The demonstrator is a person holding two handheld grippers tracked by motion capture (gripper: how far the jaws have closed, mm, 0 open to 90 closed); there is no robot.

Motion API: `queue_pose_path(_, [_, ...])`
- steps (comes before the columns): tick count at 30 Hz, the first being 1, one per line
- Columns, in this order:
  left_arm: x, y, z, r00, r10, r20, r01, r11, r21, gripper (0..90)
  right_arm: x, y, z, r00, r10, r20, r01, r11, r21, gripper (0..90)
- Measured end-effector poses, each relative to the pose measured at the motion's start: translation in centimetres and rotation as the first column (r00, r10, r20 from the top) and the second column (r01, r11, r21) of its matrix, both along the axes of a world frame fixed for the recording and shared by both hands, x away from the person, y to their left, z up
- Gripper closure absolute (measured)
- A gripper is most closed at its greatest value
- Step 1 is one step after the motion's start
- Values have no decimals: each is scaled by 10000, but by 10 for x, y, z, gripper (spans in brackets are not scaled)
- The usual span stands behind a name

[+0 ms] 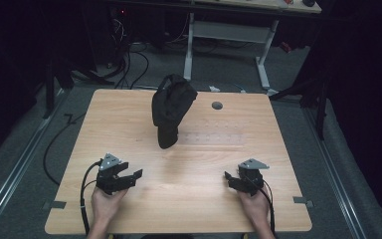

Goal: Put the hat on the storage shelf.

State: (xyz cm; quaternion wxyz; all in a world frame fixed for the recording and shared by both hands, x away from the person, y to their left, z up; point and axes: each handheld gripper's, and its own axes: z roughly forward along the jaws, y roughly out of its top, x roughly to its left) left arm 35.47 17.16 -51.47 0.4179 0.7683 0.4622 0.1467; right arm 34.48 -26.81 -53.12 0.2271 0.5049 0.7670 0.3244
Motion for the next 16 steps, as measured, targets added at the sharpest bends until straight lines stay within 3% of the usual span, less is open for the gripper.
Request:
queue_pose_path(4, [0, -4, -14, 9996, 256, 81, -261, 9963, 818, 330, 0, 0, 0, 10000, -2, 0, 2, 10000, -1, 368])
queue_pose_path(8, [-1, -9, -22, 9992, 338, 220, -368, 9869, 1569, 313, 0, 0, 0, 10000, -8, -5, 8, 10000, -5, 368])
queue_pose_path(16, [-1, -10, -22, 9993, 325, 176, -348, 9872, 1556, 292, 0, 0, 0, 10000, -16, -1, 16, 10000, -3, 368])
